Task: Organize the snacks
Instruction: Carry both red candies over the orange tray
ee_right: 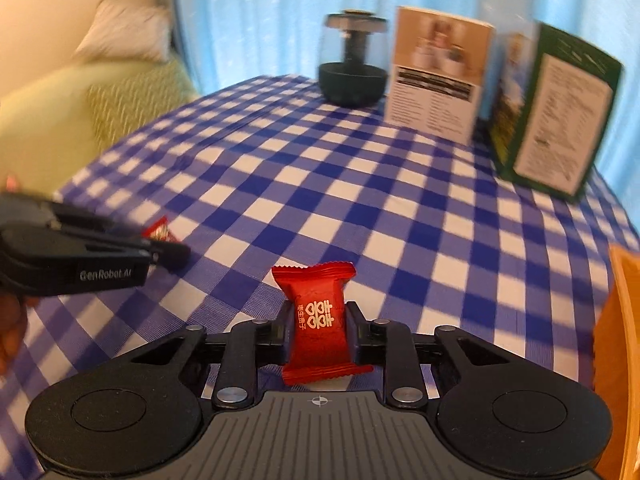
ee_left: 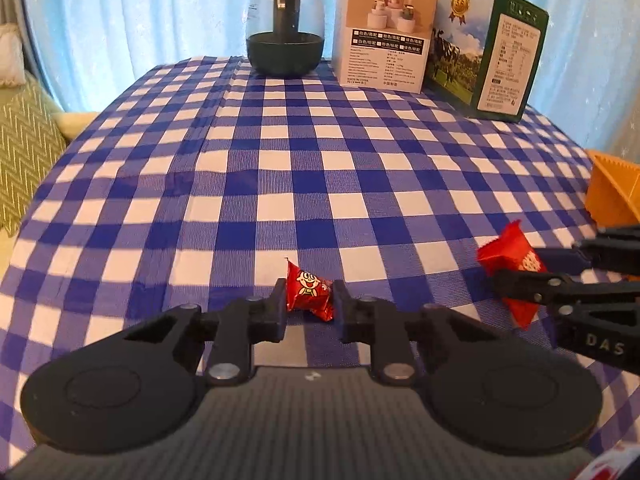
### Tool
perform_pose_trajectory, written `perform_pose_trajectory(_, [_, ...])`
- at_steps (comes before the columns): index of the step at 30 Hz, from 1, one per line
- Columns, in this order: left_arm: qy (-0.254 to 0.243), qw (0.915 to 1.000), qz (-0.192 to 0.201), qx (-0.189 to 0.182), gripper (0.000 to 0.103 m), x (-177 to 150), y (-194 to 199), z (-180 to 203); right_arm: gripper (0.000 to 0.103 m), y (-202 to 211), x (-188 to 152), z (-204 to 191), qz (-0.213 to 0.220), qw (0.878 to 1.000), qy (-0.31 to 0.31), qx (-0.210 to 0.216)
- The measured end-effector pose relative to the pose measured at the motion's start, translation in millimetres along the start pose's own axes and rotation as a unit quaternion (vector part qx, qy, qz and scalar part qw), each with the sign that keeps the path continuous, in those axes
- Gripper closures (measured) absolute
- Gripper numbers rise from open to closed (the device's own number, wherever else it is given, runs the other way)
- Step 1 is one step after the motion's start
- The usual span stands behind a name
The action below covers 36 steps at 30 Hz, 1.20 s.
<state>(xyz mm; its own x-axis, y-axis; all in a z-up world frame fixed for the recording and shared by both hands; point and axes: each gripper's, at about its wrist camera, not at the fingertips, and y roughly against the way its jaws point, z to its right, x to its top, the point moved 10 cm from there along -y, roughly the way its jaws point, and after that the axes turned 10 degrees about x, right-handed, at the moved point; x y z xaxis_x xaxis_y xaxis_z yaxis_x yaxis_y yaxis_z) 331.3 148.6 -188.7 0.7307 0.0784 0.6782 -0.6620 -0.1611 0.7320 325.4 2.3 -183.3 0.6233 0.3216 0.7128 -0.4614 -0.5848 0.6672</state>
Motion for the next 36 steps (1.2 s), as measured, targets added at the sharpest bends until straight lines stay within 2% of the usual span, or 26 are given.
perform_pose_trajectory(9, [0.009, 0.9999, 0.009, -0.007, 0.083, -6, 32, 12, 0.077, 46, -18, 3, 0.010, 0.997, -0.077, -0.013])
perform_pose_trajectory(21, [0.028, 0.9992, 0.025, -0.016, 0.083, -22, 121, 35, 0.077, 124, -50, -14, 0.019, 0.994, -0.101, -0.024])
perform_pose_trajectory(36, [0.011, 0.9983, 0.047, -0.031, 0.083, -57, 227, 68, 0.077, 218, -80, -38, 0.054, 0.990, -0.129, -0.034])
